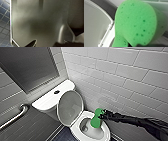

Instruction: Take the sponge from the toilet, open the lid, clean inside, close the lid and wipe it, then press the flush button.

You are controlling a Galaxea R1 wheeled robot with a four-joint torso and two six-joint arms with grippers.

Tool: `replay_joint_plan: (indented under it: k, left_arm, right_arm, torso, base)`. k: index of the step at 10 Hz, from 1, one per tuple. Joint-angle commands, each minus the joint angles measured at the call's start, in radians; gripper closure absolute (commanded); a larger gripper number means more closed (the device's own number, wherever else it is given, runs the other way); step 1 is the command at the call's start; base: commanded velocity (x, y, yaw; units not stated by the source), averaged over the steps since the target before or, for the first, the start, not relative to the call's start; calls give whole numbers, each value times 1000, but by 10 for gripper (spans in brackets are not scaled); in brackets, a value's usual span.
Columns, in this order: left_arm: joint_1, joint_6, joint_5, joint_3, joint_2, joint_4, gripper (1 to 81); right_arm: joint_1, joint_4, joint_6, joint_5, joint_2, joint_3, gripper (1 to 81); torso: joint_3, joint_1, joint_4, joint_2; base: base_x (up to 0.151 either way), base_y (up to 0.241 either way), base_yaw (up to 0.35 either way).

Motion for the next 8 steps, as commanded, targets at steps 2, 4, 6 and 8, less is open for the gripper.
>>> replay_joint_plan:
  k: [2, 4, 6, 8]
  left_arm:
    - [13, 7, 86, 3, -13, -3, 10]
    - [13, 9, 84, 3, -13, -3, 10]
    - [13, 9, 84, 3, -13, -6, 10]
    - [13, 9, 86, 3, -12, -8, 10]
  right_arm:
    - [95, 6, 65, 45, 37, 3, 811]
    - [93, 7, 117, 81, 69, -61, 811]
    - [115, 24, 151, 116, 79, -98, 811]
    - [103, 23, 188, 140, 91, -129, 811]
  torso:
    - [0, 1, 0, -1]
    - [0, 1, 0, -2]
    - [0, 1, 0, -2]
    - [0, 1, 0, -2]
  base:
    - [0, 0, 0]
    - [0, 0, 0]
    - [0, 0, 0]
    - [0, 0, 0]
